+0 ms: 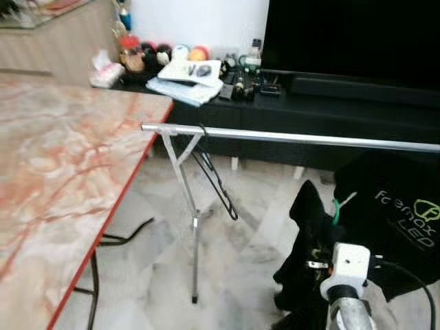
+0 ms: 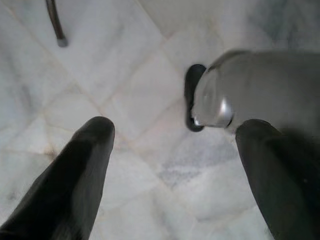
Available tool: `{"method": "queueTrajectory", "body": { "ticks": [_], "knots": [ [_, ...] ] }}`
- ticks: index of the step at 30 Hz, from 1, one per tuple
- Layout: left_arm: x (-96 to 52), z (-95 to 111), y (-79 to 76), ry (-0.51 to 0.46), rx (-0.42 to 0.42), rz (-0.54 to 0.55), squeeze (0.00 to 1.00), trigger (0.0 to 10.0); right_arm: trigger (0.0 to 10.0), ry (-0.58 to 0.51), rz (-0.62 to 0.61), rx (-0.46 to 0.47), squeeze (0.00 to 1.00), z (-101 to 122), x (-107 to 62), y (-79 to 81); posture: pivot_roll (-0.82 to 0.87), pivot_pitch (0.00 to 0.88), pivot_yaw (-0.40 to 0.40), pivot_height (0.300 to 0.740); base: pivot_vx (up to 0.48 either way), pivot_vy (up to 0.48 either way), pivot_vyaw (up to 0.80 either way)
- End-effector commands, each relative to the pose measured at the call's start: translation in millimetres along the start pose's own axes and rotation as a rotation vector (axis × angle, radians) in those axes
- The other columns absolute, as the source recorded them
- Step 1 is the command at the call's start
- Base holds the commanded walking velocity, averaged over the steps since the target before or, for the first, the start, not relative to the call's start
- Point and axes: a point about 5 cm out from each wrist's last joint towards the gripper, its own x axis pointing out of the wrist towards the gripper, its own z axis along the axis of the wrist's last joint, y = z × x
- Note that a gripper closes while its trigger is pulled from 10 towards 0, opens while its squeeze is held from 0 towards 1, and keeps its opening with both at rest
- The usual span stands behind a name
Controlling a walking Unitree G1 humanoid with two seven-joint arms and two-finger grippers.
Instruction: Hang hanger
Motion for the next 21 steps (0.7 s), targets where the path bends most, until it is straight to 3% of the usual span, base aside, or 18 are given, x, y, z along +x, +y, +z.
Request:
{"method": "queueTrajectory", "body": {
  "ticks": [1,21],
  "knots": [
    [-2.1,-9.7,-2.6,0.038,0.000,-0.015,0.00,10.0,10.0,-0.015,-0.010,0.002,0.00,1.6,-1.1,-1.1,-0.05,0.101,-0.017,0.740,-0.300,0.000,0.00],
    [-2.3,-10.2,-2.0,0.041,-0.002,-0.015,0.00,10.0,10.0,-0.009,-0.019,0.006,0.00,1.4,0.0,-0.7,-0.05,0.106,-0.021,0.740,-0.301,0.000,0.00]
  ]
}}
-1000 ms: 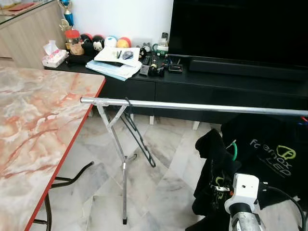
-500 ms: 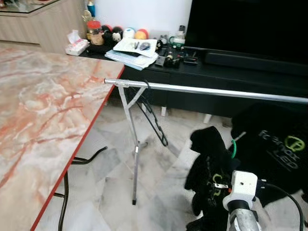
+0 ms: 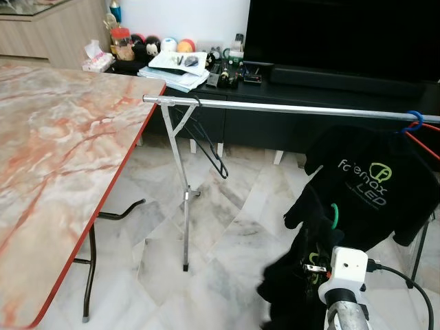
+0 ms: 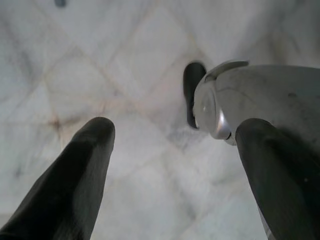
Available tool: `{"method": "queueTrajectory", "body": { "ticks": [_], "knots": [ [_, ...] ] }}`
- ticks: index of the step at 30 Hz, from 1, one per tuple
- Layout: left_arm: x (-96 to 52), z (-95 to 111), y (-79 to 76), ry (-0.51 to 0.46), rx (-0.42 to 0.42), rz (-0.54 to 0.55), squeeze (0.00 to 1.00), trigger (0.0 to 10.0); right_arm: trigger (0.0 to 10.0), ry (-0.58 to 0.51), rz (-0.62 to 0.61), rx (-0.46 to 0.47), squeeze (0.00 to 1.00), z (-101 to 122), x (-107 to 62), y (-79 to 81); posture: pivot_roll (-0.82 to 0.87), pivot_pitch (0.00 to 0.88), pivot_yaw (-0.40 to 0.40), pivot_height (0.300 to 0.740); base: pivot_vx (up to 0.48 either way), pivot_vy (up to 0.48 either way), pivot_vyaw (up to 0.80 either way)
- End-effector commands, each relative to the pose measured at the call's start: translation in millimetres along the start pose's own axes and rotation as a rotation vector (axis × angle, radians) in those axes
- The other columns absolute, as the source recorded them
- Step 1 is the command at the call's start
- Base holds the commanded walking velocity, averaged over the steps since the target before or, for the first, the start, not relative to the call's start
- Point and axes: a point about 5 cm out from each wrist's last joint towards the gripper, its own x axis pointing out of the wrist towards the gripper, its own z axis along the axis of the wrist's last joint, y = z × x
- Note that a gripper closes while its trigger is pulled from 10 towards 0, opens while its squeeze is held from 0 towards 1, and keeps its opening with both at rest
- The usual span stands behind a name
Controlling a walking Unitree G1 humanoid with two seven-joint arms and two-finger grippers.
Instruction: Hang hanger
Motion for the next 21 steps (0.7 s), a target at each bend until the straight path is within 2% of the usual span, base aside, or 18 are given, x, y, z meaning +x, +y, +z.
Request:
{"method": "queueTrajectory", "body": {
  "ticks": [1,21],
  "knots": [
    [-1.8,-11.0,-7.2,0.045,-0.005,-0.028,0.00,10.0,10.0,-0.007,-0.022,-0.009,0.00,0.5,-1.8,-7.4,-0.05,0.106,-0.021,0.740,-0.300,0.000,0.00],
    [-1.4,-9.9,-6.8,0.043,-0.008,-0.026,0.00,10.0,10.0,0.003,-0.034,-0.013,0.00,-1.3,-0.8,-7.5,-0.05,0.113,-0.020,0.740,-0.301,0.000,0.00]
  ]
}}
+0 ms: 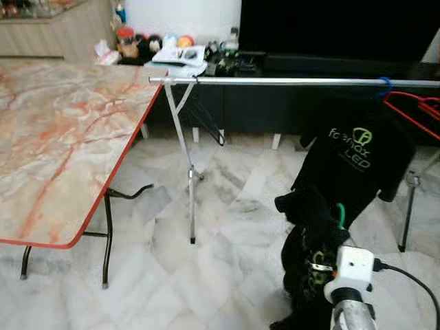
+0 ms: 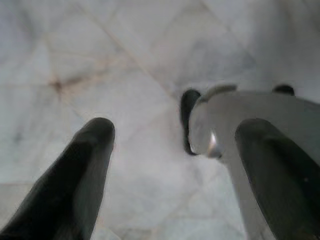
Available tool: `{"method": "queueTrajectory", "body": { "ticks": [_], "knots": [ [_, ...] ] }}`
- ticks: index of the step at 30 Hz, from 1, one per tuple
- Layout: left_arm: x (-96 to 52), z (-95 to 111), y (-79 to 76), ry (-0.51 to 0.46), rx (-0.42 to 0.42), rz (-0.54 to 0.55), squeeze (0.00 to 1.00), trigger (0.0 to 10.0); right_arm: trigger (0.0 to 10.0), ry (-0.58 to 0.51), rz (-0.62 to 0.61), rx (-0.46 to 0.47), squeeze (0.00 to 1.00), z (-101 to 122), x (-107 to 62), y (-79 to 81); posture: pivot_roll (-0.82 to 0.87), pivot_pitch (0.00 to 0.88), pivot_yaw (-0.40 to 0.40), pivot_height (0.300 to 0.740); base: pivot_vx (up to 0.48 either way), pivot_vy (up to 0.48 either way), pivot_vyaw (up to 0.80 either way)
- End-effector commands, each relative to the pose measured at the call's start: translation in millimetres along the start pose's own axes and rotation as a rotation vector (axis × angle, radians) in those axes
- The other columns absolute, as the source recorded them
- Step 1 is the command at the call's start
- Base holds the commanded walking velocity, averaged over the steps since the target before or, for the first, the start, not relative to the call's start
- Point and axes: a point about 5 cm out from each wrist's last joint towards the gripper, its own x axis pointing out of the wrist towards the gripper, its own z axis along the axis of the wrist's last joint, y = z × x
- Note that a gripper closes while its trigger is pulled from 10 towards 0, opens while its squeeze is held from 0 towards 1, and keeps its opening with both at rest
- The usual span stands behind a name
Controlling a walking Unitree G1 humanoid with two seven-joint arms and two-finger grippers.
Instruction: Hang hanger
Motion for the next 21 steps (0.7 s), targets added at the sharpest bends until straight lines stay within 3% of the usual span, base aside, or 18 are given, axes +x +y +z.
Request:
{"method": "queueTrajectory", "body": {
  "ticks": [1,21],
  "knots": [
    [-3.1,-14.6,-5.4,0.058,-0.005,-0.027,0.00,10.0,10.0,-0.020,0.016,0.004,0.00,3.7,0.2,6.6,-0.05,0.113,-0.020,0.740,-0.304,0.000,0.00],
    [-3.1,-14.5,-5.0,0.059,-0.005,-0.028,0.00,10.0,10.0,-0.010,0.009,-0.001,0.00,1.7,0.5,5.8,-0.04,0.115,-0.019,0.740,-0.301,0.000,0.00]
  ]
}}
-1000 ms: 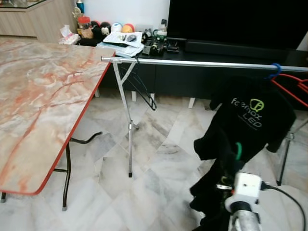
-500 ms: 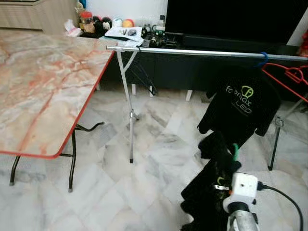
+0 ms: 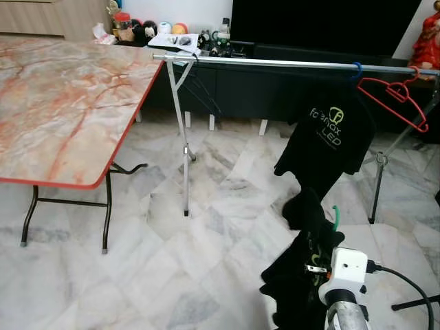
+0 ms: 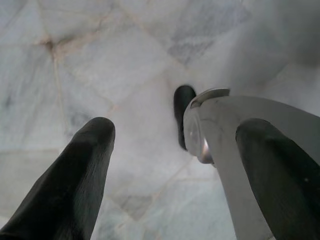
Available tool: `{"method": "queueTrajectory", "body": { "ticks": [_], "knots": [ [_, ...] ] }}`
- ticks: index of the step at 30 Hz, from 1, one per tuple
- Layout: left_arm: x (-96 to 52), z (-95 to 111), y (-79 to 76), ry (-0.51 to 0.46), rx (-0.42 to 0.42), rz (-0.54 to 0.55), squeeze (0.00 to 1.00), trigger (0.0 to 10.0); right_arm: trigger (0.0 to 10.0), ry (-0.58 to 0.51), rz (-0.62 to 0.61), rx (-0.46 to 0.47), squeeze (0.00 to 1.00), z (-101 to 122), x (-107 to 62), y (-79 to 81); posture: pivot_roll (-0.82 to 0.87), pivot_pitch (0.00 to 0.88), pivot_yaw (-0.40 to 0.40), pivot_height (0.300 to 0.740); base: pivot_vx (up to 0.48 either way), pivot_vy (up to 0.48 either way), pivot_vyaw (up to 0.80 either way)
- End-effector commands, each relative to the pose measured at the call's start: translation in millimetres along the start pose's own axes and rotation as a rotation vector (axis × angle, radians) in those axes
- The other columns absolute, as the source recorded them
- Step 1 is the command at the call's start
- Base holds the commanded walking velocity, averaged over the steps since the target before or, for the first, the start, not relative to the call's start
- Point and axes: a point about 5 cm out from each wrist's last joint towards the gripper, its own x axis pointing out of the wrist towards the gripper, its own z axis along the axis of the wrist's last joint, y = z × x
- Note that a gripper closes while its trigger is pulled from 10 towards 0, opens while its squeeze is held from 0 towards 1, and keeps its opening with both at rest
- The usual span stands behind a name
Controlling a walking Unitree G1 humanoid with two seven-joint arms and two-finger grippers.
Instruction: Hang hanger
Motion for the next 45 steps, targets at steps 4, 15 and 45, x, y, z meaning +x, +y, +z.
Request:
{"method": "queueTrajectory", "body": {
  "ticks": [4,15,45],
  "knots": [
    [-4.0,-18.0,-4.9,0.072,-0.006,-0.013,0.00,10.0,10.0,-0.010,-0.017,-0.014,0.00,1.7,0.0,-6.6,-0.04,0.113,-0.019,0.740,-0.301,0.000,0.00],
    [-3.6,-17.6,-5.2,0.076,0.001,-0.013,0.00,10.0,10.0,0.003,-0.027,-0.027,0.00,0.4,1.7,-9.3,-0.04,0.107,-0.017,0.740,-0.157,0.000,0.00],
    [1.9,124.2,-2.3,-0.481,0.418,-0.173,0.00,10.0,10.0,0.267,0.676,-0.437,0.00,5.2,31.7,-5.4,-0.02,0.061,-0.003,0.740,0.000,0.000,0.00]
  ]
}}
